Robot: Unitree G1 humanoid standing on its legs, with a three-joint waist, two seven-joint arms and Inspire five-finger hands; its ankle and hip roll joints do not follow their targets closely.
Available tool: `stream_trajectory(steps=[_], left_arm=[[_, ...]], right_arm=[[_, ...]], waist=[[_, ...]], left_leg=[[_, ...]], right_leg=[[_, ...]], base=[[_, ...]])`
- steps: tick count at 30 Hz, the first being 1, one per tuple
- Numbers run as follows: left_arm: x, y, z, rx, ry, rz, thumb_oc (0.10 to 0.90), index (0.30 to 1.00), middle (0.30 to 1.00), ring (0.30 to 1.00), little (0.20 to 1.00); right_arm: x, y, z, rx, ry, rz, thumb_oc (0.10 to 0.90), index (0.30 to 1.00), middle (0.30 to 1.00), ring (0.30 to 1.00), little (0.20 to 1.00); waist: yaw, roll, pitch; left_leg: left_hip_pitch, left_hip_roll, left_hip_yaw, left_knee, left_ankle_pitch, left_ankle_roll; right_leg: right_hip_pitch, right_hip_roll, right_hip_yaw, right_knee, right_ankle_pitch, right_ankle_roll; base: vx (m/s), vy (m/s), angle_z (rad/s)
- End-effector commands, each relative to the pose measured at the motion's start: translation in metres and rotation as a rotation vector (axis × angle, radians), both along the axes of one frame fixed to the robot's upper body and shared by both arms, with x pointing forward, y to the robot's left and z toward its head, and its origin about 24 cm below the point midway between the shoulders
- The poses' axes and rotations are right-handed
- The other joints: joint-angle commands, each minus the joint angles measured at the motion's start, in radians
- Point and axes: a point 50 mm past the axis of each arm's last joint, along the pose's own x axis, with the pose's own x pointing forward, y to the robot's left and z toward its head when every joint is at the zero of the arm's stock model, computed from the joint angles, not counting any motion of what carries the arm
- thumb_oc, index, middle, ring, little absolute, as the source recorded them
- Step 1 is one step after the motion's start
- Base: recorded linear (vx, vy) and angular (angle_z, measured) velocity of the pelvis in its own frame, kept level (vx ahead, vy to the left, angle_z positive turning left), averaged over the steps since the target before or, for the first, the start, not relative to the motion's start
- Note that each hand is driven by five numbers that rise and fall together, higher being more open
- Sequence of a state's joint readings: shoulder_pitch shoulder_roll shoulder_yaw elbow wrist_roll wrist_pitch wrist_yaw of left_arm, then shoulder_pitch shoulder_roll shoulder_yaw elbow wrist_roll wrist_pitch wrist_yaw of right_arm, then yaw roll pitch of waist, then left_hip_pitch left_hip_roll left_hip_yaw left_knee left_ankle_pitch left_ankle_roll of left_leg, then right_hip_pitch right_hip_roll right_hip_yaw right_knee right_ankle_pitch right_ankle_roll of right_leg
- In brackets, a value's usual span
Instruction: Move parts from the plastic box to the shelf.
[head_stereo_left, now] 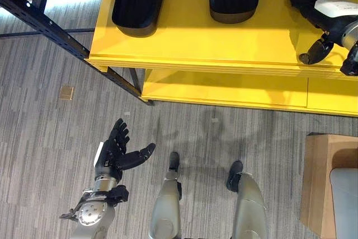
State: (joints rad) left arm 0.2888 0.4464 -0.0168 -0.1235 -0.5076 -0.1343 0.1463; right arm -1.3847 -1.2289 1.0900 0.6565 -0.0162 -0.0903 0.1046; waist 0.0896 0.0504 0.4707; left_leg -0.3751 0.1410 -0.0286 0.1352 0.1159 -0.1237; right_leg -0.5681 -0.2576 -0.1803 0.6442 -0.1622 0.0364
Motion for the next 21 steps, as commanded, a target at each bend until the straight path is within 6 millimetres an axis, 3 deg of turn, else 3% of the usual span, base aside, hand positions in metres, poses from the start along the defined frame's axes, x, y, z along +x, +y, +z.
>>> stream_trajectory(steps=[1,3,4,21], left_arm=[[0.000,0.006,0.039,0.014,-0.213,0.010,0.900,1.000,1.000,1.000,1.000],[0.000,0.006,0.039,0.016,-0.213,0.009,0.900,1.000,1.000,1.000,1.000],[0.001,0.005,0.040,0.018,-0.216,0.009,0.900,1.000,1.000,1.000,1.000],[0.002,0.006,0.041,0.035,-0.219,-0.006,0.900,1.000,1.000,1.000,1.000]], right_arm=[[-0.018,-0.001,0.045,0.005,-0.121,0.023,0.900,1.000,1.000,1.000,1.000],[-0.018,0.000,0.043,0.010,-0.116,0.027,0.900,1.000,1.000,1.000,1.000],[-0.019,0.001,0.041,0.009,-0.101,0.043,0.900,1.000,1.000,1.000,1.000],[-0.030,0.006,0.027,-0.013,-0.010,0.109,0.900,1.000,1.000,1.000,1.000]], waist=[[0.017,-0.042,-0.007],[0.016,-0.046,-0.010],[0.015,-0.045,-0.008],[0.005,-0.067,-0.013]], left_leg=[[0.015,0.033,0.035,0.039,-0.039,0.033],[0.027,0.030,0.031,0.041,-0.060,0.026],[0.015,0.034,0.034,0.042,-0.042,0.033],[0.030,0.034,0.036,0.044,-0.047,0.030]], right_leg=[[0.109,0.013,0.053,-0.082,-0.011,0.058],[0.119,0.011,0.058,-0.076,-0.035,0.065],[0.109,0.013,0.053,-0.079,-0.013,0.057],[0.127,0.012,0.051,-0.087,-0.009,0.056]], base=[[0.00,0.000,0.00],[0.04,-0.008,0.01],[-0.07,0.014,0.03],[0.00,0.001,0.00]])
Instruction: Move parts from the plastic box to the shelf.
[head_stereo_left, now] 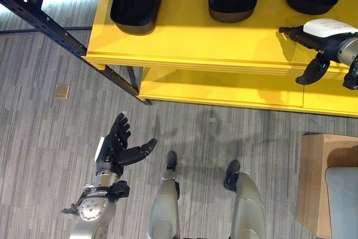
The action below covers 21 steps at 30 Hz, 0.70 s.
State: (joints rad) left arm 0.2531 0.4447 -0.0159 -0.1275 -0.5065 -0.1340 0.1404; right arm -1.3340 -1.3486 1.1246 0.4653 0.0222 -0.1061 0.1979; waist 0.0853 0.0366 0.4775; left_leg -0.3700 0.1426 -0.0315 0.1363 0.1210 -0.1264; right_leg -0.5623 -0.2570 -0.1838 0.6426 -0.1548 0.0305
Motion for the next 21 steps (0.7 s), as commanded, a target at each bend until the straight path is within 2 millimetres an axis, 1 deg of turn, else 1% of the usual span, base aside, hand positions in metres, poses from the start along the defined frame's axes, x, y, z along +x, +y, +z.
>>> stream_trajectory(steps=[1,5,7,8,9,10,11,14,16,17,18,20,21], left_arm=[[-0.006,0.008,0.034,0.034,-0.182,0.010,0.900,1.000,1.000,1.000,1.000],[-0.005,0.008,0.034,0.036,-0.181,0.009,0.900,1.000,1.000,1.000,1.000],[-0.005,0.009,0.035,0.036,-0.184,0.013,0.900,1.000,1.000,1.000,1.000],[-0.005,0.009,0.035,0.035,-0.185,0.013,0.900,1.000,1.000,1.000,1.000],[-0.006,0.011,0.036,0.036,-0.188,0.024,0.900,1.000,1.000,1.000,1.000],[-0.006,0.011,0.036,0.035,-0.189,0.024,0.900,1.000,1.000,1.000,1.000],[-0.006,0.013,0.036,0.036,-0.192,0.038,0.900,1.000,1.000,1.000,1.000],[-0.009,0.016,0.036,0.034,-0.191,0.051,0.900,1.000,1.000,1.000,1.000],[-0.010,0.018,0.037,0.037,-0.190,0.061,0.900,1.000,1.000,1.000,1.000],[-0.010,0.018,0.037,0.034,-0.190,0.061,0.900,1.000,1.000,1.000,1.000],[-0.011,0.020,0.037,0.037,-0.190,0.071,0.900,1.000,1.000,1.000,1.000],[-0.011,0.020,0.036,0.036,-0.189,0.073,0.900,1.000,1.000,1.000,1.000],[-0.013,0.021,0.037,0.038,-0.187,0.082,0.900,1.000,1.000,1.000,1.000]], right_arm=[[-0.014,0.001,0.042,0.047,-0.149,0.035,0.900,1.000,1.000,1.000,1.000],[-0.015,0.000,0.043,0.039,-0.151,0.028,0.900,1.000,1.000,1.000,1.000],[-0.017,0.004,0.050,0.030,-0.178,0.046,0.900,1.000,1.000,1.000,1.000],[-0.017,0.004,0.050,0.029,-0.178,0.046,0.900,1.000,1.000,1.000,1.000],[-0.020,0.008,0.060,0.026,-0.222,0.064,0.900,1.000,1.000,1.000,1.000],[-0.020,0.009,0.061,0.025,-0.222,0.064,0.900,1.000,1.000,1.000,1.000],[-0.025,0.013,0.076,0.035,-0.286,0.087,0.900,1.000,1.000,1.000,1.000],[-0.034,0.016,0.097,0.028,-0.367,0.100,0.900,1.000,1.000,1.000,1.000],[-0.039,0.021,0.109,0.008,-0.401,0.111,0.900,1.000,1.000,1.000,1.000],[-0.040,0.021,0.110,0.005,-0.401,0.112,0.900,1.000,1.000,1.000,1.000],[-0.044,0.022,0.118,-0.001,-0.433,0.115,0.900,1.000,1.000,1.000,1.000],[-0.046,0.024,0.122,-0.007,-0.443,0.120,0.900,1.000,1.000,1.000,1.000],[-0.051,0.027,0.127,-0.008,-0.465,0.134,0.900,1.000,1.000,1.000,1.000]], waist=[[0.009,-0.053,-0.019],[0.008,-0.056,-0.021],[0.008,-0.060,-0.025],[0.008,-0.060,-0.025],[0.007,-0.063,-0.027],[0.006,-0.062,-0.027],[0.006,-0.066,-0.029],[0.004,-0.071,-0.031],[0.002,-0.074,-0.031],[0.001,-0.072,-0.031],[-0.001,-0.076,-0.032],[-0.002,-0.075,-0.031],[-0.003,-0.078,-0.031]], left_leg=[[0.026,0.033,0.039,0.042,-0.052,0.033],[0.028,0.033,0.038,0.042,-0.052,0.032],[0.030,0.035,0.038,0.042,-0.054,0.032],[0.030,0.035,0.038,0.042,-0.054,0.032],[0.031,0.035,0.038,0.042,-0.054,0.032],[0.031,0.035,0.038,0.042,-0.054,0.032],[0.029,0.035,0.037,0.042,-0.054,0.031],[0.027,0.035,0.037,0.042,-0.054,0.030],[0.026,0.036,0.036,0.042,-0.054,0.031],[0.025,0.035,0.036,0.042,-0.054,0.031],[0.025,0.036,0.036,0.041,-0.054,0.030],[0.025,0.036,0.036,0.041,-0.053,0.030],[0.023,0.036,0.036,0.041,-0.052,0.029]], right_leg=[[0.122,0.011,0.055,-0.084,-0.017,0.062],[0.123,0.011,0.054,-0.083,-0.018,0.061],[0.123,0.012,0.056,-0.084,-0.016,0.062],[0.123,0.012,0.056,-0.084,-0.016,0.062],[0.122,0.013,0.056,-0.085,-0.016,0.062],[0.122,0.013,0.056,-0.085,-0.016,0.062],[0.121,0.013,0.057,-0.085,-0.016,0.062],[0.122,0.014,0.057,-0.087,-0.016,0.061],[0.118,0.015,0.056,-0.082,-0.017,0.060],[0.118,0.015,0.056,-0.081,-0.017,0.060],[0.117,0.015,0.056,-0.082,-0.018,0.060],[0.116,0.015,0.055,-0.082,-0.018,0.060],[0.114,0.015,0.054,-0.080,-0.019,0.059]], base=[[0.00,0.000,0.00],[0.00,0.000,0.00],[0.00,0.000,0.00],[0.00,0.000,0.00],[0.00,0.000,0.00],[0.00,0.000,0.00],[0.00,0.000,0.00],[0.00,0.000,0.00],[0.00,0.000,0.00],[0.00,0.000,0.00],[0.00,0.000,0.00],[0.00,0.000,0.00],[0.00,0.000,0.00]])
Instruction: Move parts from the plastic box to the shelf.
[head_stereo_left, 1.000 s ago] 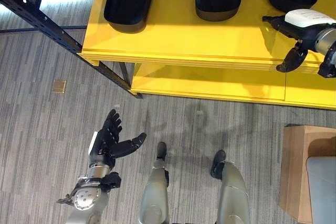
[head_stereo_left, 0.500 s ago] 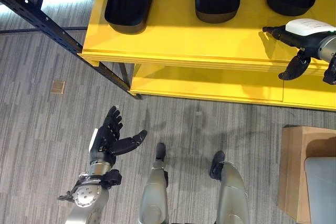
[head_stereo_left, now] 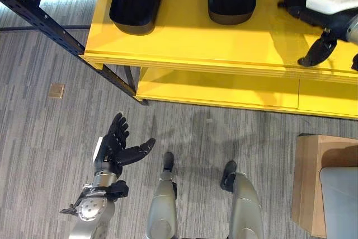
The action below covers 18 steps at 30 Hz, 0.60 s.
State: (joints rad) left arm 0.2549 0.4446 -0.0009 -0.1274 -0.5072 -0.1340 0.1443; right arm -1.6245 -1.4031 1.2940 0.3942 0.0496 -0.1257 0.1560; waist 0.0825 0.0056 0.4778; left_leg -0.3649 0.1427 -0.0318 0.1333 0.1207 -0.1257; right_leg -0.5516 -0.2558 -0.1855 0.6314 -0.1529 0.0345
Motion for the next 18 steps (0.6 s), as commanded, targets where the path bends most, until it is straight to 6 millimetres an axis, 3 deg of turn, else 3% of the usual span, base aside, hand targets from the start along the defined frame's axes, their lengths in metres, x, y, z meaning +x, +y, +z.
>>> stream_trajectory(steps=[1,3,4,10,18], left_arm=[[-0.013,0.018,0.035,0.038,-0.181,0.065,0.900,1.000,1.000,1.000,1.000],[-0.014,0.020,0.034,0.045,-0.168,0.069,0.900,1.000,1.000,1.000,1.000],[-0.014,0.020,0.034,0.043,-0.170,0.069,0.900,1.000,1.000,1.000,1.000],[-0.019,0.029,0.034,0.085,-0.149,0.087,0.900,1.000,1.000,1.000,1.000],[-0.023,0.035,0.031,0.096,-0.121,0.102,0.900,1.000,1.000,1.000,1.000]], right_arm=[[-0.038,0.004,0.069,0.065,-0.291,0.062,0.900,1.000,1.000,1.000,1.000],[-0.039,0.004,0.071,0.053,-0.295,0.057,0.900,1.000,1.000,1.000,1.000],[-0.039,0.004,0.072,0.051,-0.298,0.057,0.900,1.000,1.000,1.000,1.000],[-0.039,-0.004,0.078,0.026,-0.327,-0.005,0.900,1.000,1.000,1.000,1.000],[-0.038,-0.033,0.087,0.044,-0.383,-0.156,0.900,1.000,1.000,1.000,1.000]], waist=[[-0.002,-0.048,-0.031],[-0.002,-0.054,-0.034],[0.000,-0.049,-0.030],[0.002,-0.065,-0.032],[0.007,-0.047,-0.033]], left_leg=[[0.017,0.036,0.037,0.044,-0.052,0.028],[0.030,0.034,0.032,0.044,-0.073,0.022],[0.018,0.036,0.036,0.044,-0.053,0.028],[0.027,0.029,0.034,0.028,-0.064,0.019],[0.029,0.025,0.038,-0.039,-0.018,0.016]], right_leg=[[0.103,0.014,0.056,-0.068,-0.021,0.055],[0.112,0.012,0.060,-0.060,-0.045,0.061],[0.103,0.013,0.055,-0.065,-0.022,0.054],[0.100,0.009,0.060,-0.056,-0.051,0.059],[0.079,0.004,0.055,-0.070,-0.047,0.057]], base=[[0.00,0.000,0.00],[0.05,-0.013,0.00],[0.11,-0.030,0.00],[0.02,-0.004,0.00],[0.00,0.000,0.00]])
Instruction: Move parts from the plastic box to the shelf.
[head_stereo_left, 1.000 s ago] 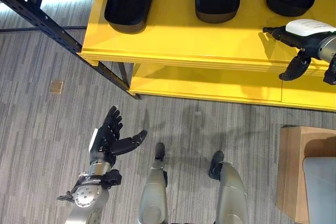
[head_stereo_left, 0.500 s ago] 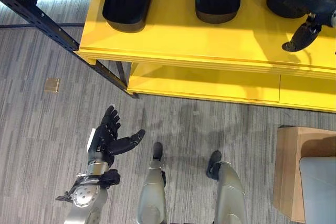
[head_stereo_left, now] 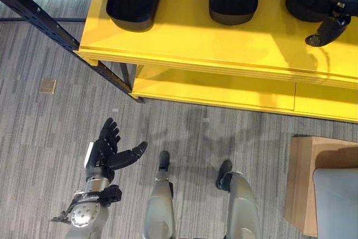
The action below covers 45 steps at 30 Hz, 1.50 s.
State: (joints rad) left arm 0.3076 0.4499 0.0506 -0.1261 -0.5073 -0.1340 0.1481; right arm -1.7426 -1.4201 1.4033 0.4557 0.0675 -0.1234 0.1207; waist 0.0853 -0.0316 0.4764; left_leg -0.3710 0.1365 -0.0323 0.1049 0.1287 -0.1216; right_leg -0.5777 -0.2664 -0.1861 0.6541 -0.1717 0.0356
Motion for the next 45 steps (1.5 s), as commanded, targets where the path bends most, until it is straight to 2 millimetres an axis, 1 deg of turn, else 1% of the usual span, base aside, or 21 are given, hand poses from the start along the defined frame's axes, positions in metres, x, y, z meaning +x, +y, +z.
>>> stream_trajectory(steps=[1,8,10,13,14,17,23,27,31,36,40,45], left_arm=[[-0.010,0.020,0.034,0.081,-0.144,0.035,0.900,1.000,1.000,1.000,1.000],[-0.012,0.021,0.032,0.084,-0.138,0.041,0.900,1.000,1.000,1.000,1.000],[-0.013,0.022,0.029,0.075,-0.132,0.055,0.900,1.000,1.000,1.000,1.000],[-0.014,0.024,0.029,0.079,-0.129,0.064,0.900,1.000,1.000,1.000,1.000],[-0.014,0.023,0.028,0.072,-0.128,0.067,0.900,1.000,1.000,1.000,1.000],[-0.014,0.022,0.027,0.064,-0.132,0.071,0.900,1.000,1.000,1.000,1.000],[-0.012,0.018,0.028,0.051,-0.153,0.078,0.900,1.000,1.000,1.000,1.000],[-0.010,0.016,0.027,0.044,-0.157,0.084,0.900,1.000,1.000,1.000,1.000],[-0.008,0.014,0.026,0.042,-0.161,0.086,0.900,1.000,1.000,1.000,1.000],[-0.004,0.009,0.026,0.024,-0.173,0.082,0.900,1.000,1.000,1.000,1.000],[-0.003,0.008,0.027,0.023,-0.179,0.078,0.900,1.000,1.000,1.000,1.000],[-0.001,0.008,0.027,0.028,-0.181,0.076,0.900,1.000,1.000,1.000,1.000]], right_arm=[[-0.034,-0.025,0.072,0.048,-0.337,-0.118,0.900,1.000,1.000,1.000,1.000],[-0.038,-0.039,0.083,0.072,-0.398,-0.193,0.900,1.000,1.000,1.000,1.000],[-0.039,-0.046,0.086,0.085,-0.419,-0.227,0.900,1.000,1.000,1.000,1.000],[-0.038,-0.049,0.085,0.072,-0.413,-0.248,0.900,1.000,1.000,1.000,1.000],[-0.039,-0.050,0.090,0.082,-0.438,-0.264,0.900,1.000,1.000,1.000,1.000],[-0.037,-0.049,0.091,0.085,-0.446,-0.270,0.900,1.000,1.000,1.000,1.000],[-0.031,-0.041,0.094,0.076,-0.453,-0.252,0.900,1.000,1.000,1.000,1.000],[-0.031,-0.045,0.095,0.087,-0.459,-0.273,0.900,1.000,1.000,1.000,1.000],[-0.028,-0.049,0.088,0.094,-0.428,-0.290,0.900,1.000,1.000,1.000,1.000],[-0.024,-0.051,0.079,0.133,-0.395,-0.277,0.900,1.000,1.000,1.000,1.000],[-0.020,-0.053,0.071,0.203,-0.382,-0.251,0.900,1.000,1.000,1.000,1.000],[-0.016,-0.059,0.060,0.280,-0.365,-0.238,0.900,1.000,1.000,1.000,1.000]], waist=[[0.005,-0.003,-0.033],[0.004,0.008,-0.038],[0.004,0.020,-0.035],[0.004,0.020,-0.034],[0.006,0.027,-0.030],[0.011,0.035,-0.021],[0.019,0.041,-0.005],[0.023,0.045,0.007],[0.029,0.046,0.026],[0.029,0.059,0.042],[0.031,0.058,0.043],[0.031,0.047,0.043]], left_leg=[[0.037,0.028,0.040,-0.028,-0.016,0.010],[0.037,0.021,0.048,-0.074,0.009,0.006],[0.035,0.018,0.054,-0.086,0.015,0.006],[0.031,0.015,0.056,-0.088,0.017,0.004],[0.025,0.015,0.056,-0.091,0.021,0.004],[0.020,0.015,0.056,-0.092,0.020,0.005],[0.007,0.014,0.055,-0.096,0.021,0.007],[-0.003,0.014,0.051,-0.091,0.019,0.008],[-0.014,0.010,0.045,-0.088,0.017,0.011],[-0.022,0.009,0.043,-0.075,0.009,0.015],[-0.024,0.006,0.041,-0.073,0.005,0.018],[-0.021,0.006,0.042,-0.071,0.001,0.019]], right_leg=[[0.098,0.014,0.056,-0.097,-0.029,0.056],[0.070,0.016,0.063,-0.107,-0.018,0.061],[0.051,0.013,0.066,-0.102,-0.015,0.063],[0.042,0.011,0.065,-0.100,-0.014,0.064],[0.033,0.012,0.066,-0.103,-0.011,0.065],[0.017,0.014,0.071,-0.102,-0.005,0.067],[-0.005,0.015,0.075,-0.099,0.001,0.071],[-0.020,0.013,0.073,-0.090,0.002,0.072],[-0.028,0.014,0.071,-0.090,0.009,0.074],[-0.037,0.010,0.073,-0.083,0.010,0.073],[-0.043,0.010,0.077,-0.084,0.013,0.073],[-0.043,0.011,0.081,-0.085,0.015,0.073]], base=[[0.00,0.000,0.00],[0.00,0.000,0.00],[0.00,0.000,0.00],[0.00,0.000,0.00],[0.00,0.000,0.00],[0.00,0.000,0.00],[0.00,-0.003,-0.01],[0.00,-0.003,0.01],[-0.02,-0.007,0.09],[0.00,0.001,0.01],[0.00,0.000,0.00],[0.00,0.000,0.00]])
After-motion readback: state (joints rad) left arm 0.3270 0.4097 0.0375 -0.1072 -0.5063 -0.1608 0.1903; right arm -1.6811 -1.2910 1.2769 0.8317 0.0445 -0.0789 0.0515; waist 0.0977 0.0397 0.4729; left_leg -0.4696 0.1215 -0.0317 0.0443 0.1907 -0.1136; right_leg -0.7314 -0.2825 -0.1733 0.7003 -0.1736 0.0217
